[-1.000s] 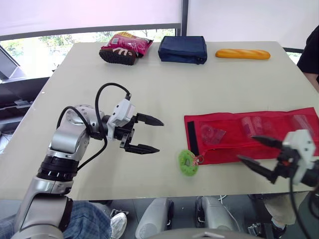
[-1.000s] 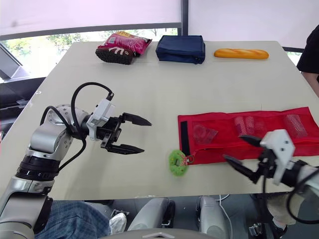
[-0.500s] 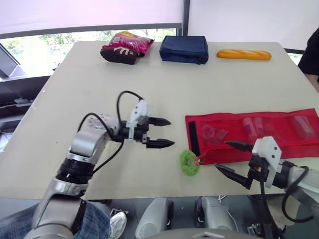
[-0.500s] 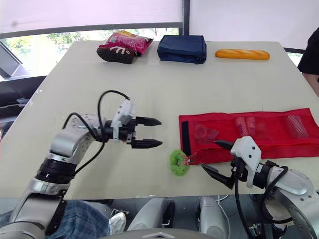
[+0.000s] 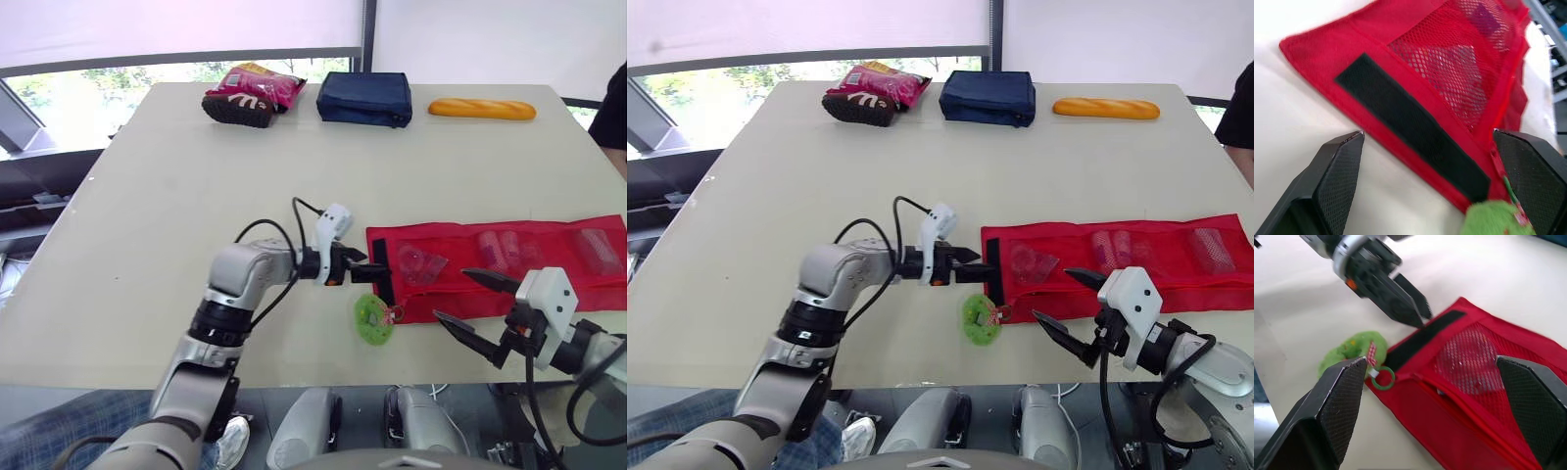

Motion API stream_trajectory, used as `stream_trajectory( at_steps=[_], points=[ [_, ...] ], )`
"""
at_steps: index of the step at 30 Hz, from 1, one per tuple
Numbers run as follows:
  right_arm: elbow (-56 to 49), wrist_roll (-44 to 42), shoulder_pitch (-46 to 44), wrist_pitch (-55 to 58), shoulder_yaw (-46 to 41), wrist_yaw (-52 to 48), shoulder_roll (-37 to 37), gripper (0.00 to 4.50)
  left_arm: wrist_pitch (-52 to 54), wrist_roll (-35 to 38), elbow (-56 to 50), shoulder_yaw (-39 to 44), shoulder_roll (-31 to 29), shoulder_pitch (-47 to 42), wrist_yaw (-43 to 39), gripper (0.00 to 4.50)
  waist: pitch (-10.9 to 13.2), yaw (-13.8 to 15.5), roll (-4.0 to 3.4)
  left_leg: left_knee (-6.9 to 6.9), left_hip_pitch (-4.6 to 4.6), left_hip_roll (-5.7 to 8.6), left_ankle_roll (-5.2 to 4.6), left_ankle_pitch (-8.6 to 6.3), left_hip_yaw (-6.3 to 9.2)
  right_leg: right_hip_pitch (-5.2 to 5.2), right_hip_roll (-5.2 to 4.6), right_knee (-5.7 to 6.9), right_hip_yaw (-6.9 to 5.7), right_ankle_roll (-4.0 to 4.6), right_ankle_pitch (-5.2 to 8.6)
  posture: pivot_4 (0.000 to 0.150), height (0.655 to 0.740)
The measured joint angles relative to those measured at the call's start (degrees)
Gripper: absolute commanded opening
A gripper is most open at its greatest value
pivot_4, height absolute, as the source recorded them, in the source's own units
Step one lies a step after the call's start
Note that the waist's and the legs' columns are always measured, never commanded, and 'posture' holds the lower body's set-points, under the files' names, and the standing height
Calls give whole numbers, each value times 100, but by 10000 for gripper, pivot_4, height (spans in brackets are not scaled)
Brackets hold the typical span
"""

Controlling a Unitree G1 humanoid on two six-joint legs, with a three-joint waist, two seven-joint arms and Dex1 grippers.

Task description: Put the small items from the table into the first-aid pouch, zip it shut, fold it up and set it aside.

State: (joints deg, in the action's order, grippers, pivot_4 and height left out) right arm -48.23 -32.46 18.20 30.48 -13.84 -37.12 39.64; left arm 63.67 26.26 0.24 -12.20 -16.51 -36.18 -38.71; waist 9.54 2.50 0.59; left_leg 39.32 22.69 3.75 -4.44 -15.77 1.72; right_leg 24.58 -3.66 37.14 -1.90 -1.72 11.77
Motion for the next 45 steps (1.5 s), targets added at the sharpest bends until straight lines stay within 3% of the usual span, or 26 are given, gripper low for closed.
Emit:
stream_trajectory(
  at_steps=[12, 16, 17, 19, 20, 24, 32, 41, 45],
  points=[
    [-498, -334, 178, 115, -286, 290, -24, 44686, -761, -901, 460, -944, 447, -231, 376, 45000, -129, 151, -6, -13, -83, 3, -31, -30, 15, -103, -14, -42, -20, -8, 27, 1500, 7395],
    [-540, -432, 177, 186, -284, 404, -24, 45000, -1178, -1290, 871, -1176, 565, -389, 429, 35024, -164, 151, -7, -13, -84, 4, -37, -29, 16, -107, -17, -43, -24, -8, 28, 1500, 7395],
    [-557, -451, 169, 188, -283, 433, -24, 45000, -1293, -1397, 972, -1235, 584, -410, 474, 27536, -176, 151, -7, -13, -84, 4, -40, -28, 16, -107, -17, -43, -25, -8, 28, 1500, 7395],
    [-597, -474, 156, 188, -283, 505, -24, 45000, -1450, -1609, 1114, -1315, 601, -425, 552, 20462, -201, 151, -6, -13, -84, 4, -44, -30, 16, -107, -19, -45, -26, -8, 28, 1500, 7395],
    [-607, -482, 157, 189, -283, 518, -24, 45000, -1509, -1669, 1160, -1320, 603, -423, 569, 14218, -212, 149, -4, -14, -84, 3, -48, -33, 16, -107, -19, -45, -26, -8, 29, 1500, 7395],
    [-718, -536, 166, 193, -284, 590, -22, 45000, -1556, -1732, 1217, -1315, 670, -405, 586, 305, -236, 147, 1, -15, -84, 2, -53, -36, 16, -106, -22, -49, -30, -9, 30, 1500, 7395],
    [-747, -655, 76, 352, -274, 745, 92, 45000, -1681, -1715, 1433, -910, 854, -346, 625, 305, -257, 130, 18, -18, -88, 0, -54, -36, 17, -108, -27, -55, -38, -12, 31, 1500, 7395],
    [-624, -435, -969, 1426, 1432, 1495, 34, 45000, -1148, -1249, 1275, -133, 859, -324, 612, 305, -192, -23, 24, -23, -61, -2, -52, -35, 17, -82, -36, -55, -59, -30, 17, 1500, 7395],
    [-37, -510, -1810, 2223, 1966, 1990, -641, 45000, -1157, -1263, 1262, -138, 729, -416, 628, 305, -158, -52, 27, -25, -50, -2, -39, -29, 17, -66, -34, -54, -57, -13, 4, 1500, 7395]
  ],
)
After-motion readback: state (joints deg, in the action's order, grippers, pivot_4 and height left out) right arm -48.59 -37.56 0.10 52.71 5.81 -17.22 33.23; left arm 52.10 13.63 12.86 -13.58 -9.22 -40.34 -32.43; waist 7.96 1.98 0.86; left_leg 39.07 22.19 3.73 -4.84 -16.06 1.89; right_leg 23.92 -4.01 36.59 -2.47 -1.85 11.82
